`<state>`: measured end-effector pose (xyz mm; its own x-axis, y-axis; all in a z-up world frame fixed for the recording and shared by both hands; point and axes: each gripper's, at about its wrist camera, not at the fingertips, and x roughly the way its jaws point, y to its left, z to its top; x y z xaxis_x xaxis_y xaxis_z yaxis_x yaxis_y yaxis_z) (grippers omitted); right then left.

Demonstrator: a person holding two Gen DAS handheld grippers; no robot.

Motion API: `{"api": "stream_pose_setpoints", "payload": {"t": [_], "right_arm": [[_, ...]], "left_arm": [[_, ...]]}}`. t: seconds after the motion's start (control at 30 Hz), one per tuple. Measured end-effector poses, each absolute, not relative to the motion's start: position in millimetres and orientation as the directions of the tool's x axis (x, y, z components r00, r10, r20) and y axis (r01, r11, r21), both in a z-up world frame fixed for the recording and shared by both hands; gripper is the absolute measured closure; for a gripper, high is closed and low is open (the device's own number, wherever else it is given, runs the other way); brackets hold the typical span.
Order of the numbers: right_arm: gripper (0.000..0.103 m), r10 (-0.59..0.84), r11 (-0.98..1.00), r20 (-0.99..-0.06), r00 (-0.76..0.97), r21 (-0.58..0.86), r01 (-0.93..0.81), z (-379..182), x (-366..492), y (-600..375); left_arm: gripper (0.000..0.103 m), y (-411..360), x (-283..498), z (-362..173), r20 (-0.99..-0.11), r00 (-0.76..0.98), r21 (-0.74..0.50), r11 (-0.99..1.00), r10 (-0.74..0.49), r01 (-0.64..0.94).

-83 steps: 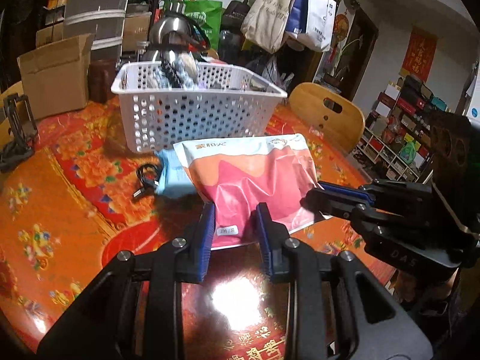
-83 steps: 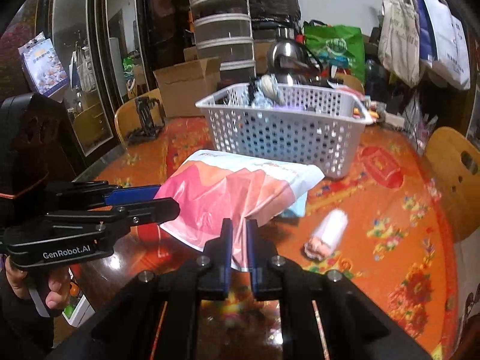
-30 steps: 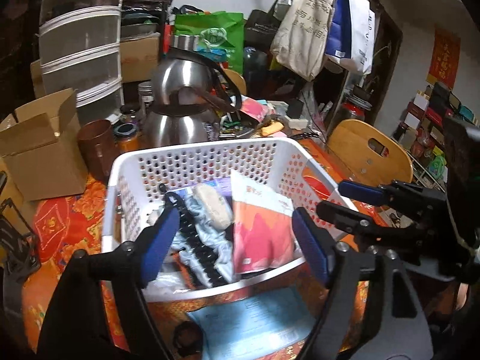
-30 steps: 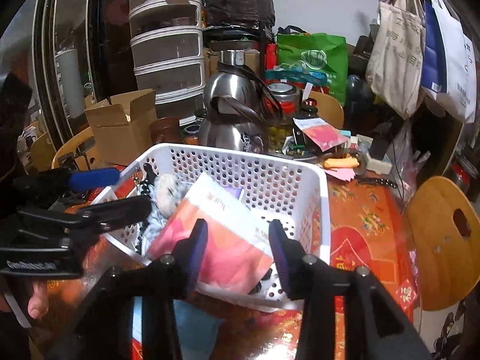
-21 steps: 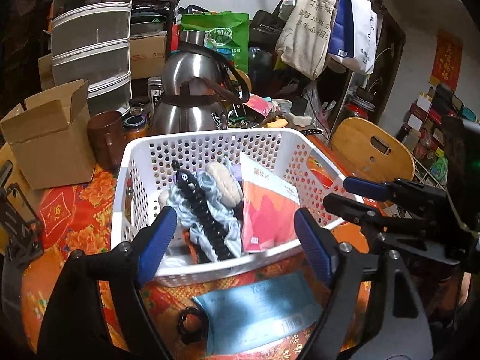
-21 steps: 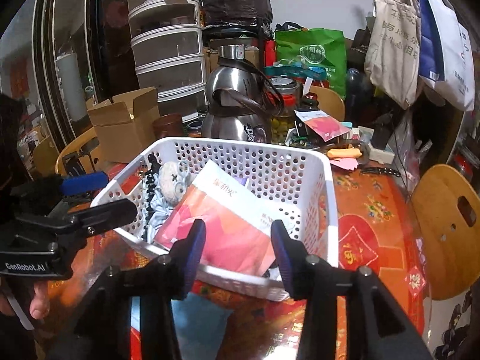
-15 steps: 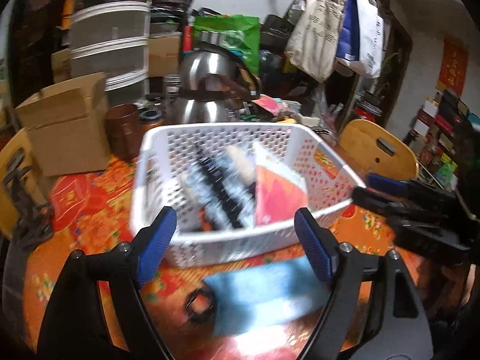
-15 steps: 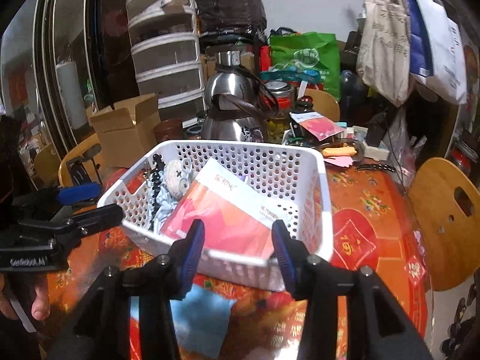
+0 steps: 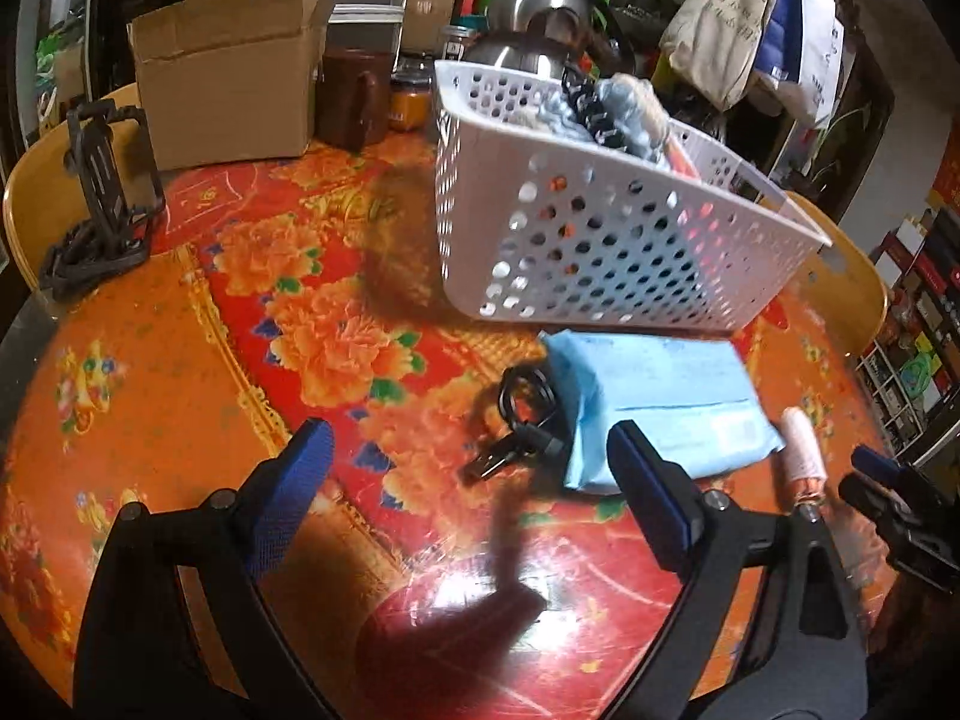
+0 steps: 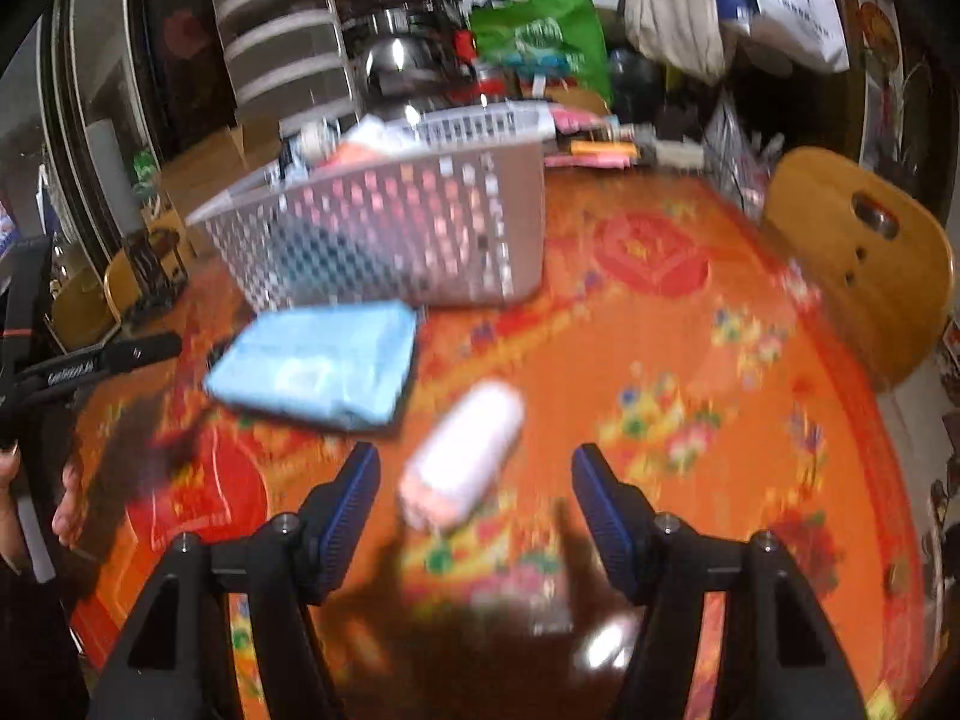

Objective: Organize soft objects
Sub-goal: 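Move the right tool back to the white rolled towel, then grasp the white rolled towel with the right tool and lift it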

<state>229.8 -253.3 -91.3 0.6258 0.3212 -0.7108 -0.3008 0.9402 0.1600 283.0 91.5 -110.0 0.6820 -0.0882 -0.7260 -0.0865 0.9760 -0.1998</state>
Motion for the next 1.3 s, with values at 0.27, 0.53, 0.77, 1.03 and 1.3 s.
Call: {"api": "stream_pose_setpoints", "payload": {"t": [0.27,0.53,0.77,1.03,1.3], "right_arm": [[0.037,0.328,0.934,-0.744,0.583,0.161,-0.319,-108.8,224.3,-246.9],[0.047,0.328,0.928,-0.758,0.564,0.145,-0.344,-110.6,241.4,-232.2],[0.063,0.344,0.922,-0.768,0.541,0.166,-0.350,-114.9,247.2,-230.5],[0.066,0.340,0.923,-0.767,0.544,0.163,-0.347,-114.7,247.4,-229.6],[0.071,0.350,0.922,-0.759,0.549,0.177,-0.344,-114.2,246.6,-232.0]], "left_arm": [[0.029,89.1,294.6,-129.4,-0.747,0.662,-0.170,0.981,-0.067,-0.093],[0.048,81.4,313.3,-138.4,-0.776,0.627,-0.143,0.986,-0.062,-0.080],[0.073,66.1,316.1,-143.3,-0.782,0.621,-0.099,0.994,-0.050,-0.044],[0.087,57.2,308.2,-135.8,-0.756,0.651,-0.094,0.996,-0.069,-0.003],[0.098,66.6,298.2,-126.8,-0.728,0.680,-0.131,0.991,-0.091,-0.008]]}}
